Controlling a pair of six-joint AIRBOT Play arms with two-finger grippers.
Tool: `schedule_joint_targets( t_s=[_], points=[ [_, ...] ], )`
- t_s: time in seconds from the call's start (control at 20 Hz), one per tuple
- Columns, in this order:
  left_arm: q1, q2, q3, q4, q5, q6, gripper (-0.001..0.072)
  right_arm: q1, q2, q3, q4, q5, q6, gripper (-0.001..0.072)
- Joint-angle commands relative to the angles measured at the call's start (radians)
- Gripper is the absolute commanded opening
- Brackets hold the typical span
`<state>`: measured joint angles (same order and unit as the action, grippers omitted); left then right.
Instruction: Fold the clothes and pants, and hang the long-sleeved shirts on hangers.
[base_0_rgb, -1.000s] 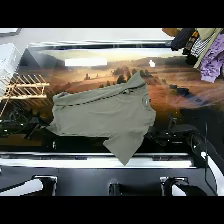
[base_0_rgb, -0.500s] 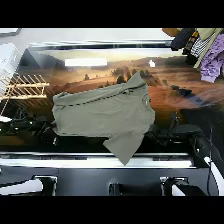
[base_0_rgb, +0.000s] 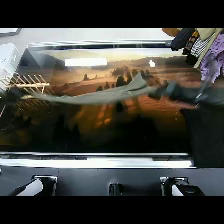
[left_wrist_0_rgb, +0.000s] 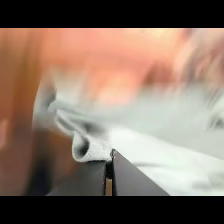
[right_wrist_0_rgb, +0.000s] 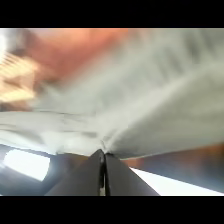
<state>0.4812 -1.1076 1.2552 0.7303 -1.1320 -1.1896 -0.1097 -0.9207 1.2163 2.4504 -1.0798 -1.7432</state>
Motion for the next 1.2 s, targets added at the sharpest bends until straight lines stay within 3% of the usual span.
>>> schedule_joint_targets(
  t_s=[0.0,0.2,0.3,0.4,0.5,0.75,0.95,1.15],
  points=[
    [0.000,0.228,0.317,0.031,0.073,-0.114,0.0011,0.001,0.045,0.446,-0.024,-0.116,0.088,0.0022],
    [0.000,0.407,0.479,0.346,0.170,-0.406,0.0010,0.001,0.118,0.784,-0.225,-0.083,0.272,0.0022],
    [0.000,0.441,0.479,0.443,0.145,-0.465,0.0010,0.001,0.123,0.847,-0.311,-0.051,0.325,0.0022],
    [-0.001,0.417,0.478,0.456,0.090,-0.455,0.0010,0.001,0.099,0.846,-0.355,-0.061,0.354,0.0022],
    [-0.001,0.343,0.477,0.445,0.026,-0.368,0.0011,0.001,0.029,0.842,-0.369,-0.108,0.353,0.0022],
    [-0.080,-0.022,0.475,0.415,-0.100,-0.219,0.0011,0.001,-0.294,0.785,-0.364,-0.240,0.332,0.0023],
    [-0.189,-0.397,0.475,0.416,-0.050,-0.193,0.0011,0.001,-0.608,0.736,-0.367,-0.221,0.268,0.0023],
    [-0.251,-0.689,0.480,0.415,0.126,-0.193,0.0011,0.003,-0.875,0.735,-0.364,-0.091,0.233,0.0023]
  ],
)
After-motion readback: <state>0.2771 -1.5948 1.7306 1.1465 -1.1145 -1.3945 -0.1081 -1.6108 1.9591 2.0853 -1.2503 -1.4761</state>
